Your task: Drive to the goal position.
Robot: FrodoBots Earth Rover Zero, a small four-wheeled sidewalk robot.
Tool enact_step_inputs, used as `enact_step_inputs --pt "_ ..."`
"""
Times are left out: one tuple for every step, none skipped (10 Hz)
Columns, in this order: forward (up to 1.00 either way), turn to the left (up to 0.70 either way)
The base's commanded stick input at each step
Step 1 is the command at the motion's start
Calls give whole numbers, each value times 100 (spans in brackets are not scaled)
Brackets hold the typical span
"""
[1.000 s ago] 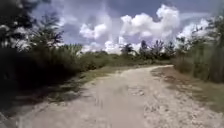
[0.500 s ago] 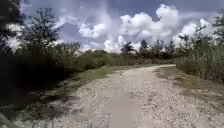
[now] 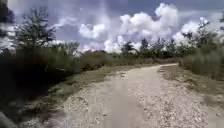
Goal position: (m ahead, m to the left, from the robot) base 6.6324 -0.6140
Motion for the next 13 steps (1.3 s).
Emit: enact_step_inputs --pt "85 -34" --pt "85 -34" --pt "85 -34" --pt "85 -22" --pt "85 0" --pt "85 0" --pt "85 0" --pt "85 0" --pt "85 0" --pt "85 0" --pt "85 0" --pt "85 0" --pt "85 0"
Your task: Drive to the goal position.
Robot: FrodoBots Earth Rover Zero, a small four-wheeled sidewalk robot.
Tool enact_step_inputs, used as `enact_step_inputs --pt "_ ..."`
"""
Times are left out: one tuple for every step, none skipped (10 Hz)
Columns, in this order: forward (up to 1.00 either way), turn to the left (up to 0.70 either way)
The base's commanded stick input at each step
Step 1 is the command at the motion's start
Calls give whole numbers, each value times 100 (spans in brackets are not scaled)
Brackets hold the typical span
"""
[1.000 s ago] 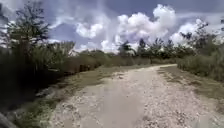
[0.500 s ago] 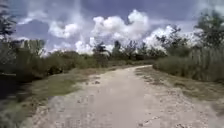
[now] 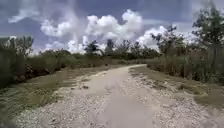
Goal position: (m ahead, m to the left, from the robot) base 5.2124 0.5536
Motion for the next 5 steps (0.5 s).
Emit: enact_step_inputs --pt "85 0" --pt "85 0" --pt "85 0" --pt "85 0" --pt "85 0"
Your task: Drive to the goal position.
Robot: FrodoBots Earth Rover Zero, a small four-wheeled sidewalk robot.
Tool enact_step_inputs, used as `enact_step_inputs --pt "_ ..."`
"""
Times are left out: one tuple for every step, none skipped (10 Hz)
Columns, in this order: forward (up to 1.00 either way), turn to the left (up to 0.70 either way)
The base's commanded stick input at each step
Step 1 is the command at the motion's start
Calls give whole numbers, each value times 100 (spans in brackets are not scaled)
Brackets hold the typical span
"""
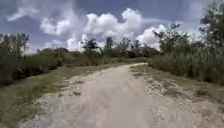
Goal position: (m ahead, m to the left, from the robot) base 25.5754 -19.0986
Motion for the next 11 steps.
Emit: enact_step_inputs --pt "85 0" --pt "85 0" --pt "85 0" --pt "85 0" --pt "85 0" --pt "85 0" --pt "85 0" --pt "85 0" --pt "85 0" --pt "85 0" --pt "85 0"
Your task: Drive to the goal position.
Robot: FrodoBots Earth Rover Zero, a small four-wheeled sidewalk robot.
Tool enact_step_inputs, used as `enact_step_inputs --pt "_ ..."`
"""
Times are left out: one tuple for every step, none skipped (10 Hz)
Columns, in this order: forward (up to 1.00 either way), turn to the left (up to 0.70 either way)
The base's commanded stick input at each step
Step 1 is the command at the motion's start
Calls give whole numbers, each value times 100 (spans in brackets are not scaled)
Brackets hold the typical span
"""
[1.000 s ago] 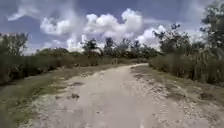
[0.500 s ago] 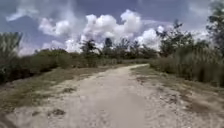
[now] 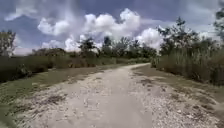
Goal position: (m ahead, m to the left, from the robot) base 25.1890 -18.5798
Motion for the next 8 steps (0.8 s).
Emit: enact_step_inputs --pt "85 0" --pt "85 0" --pt "85 0" --pt "85 0" --pt "85 0" --pt "85 0" --pt "85 0" --pt "85 0"
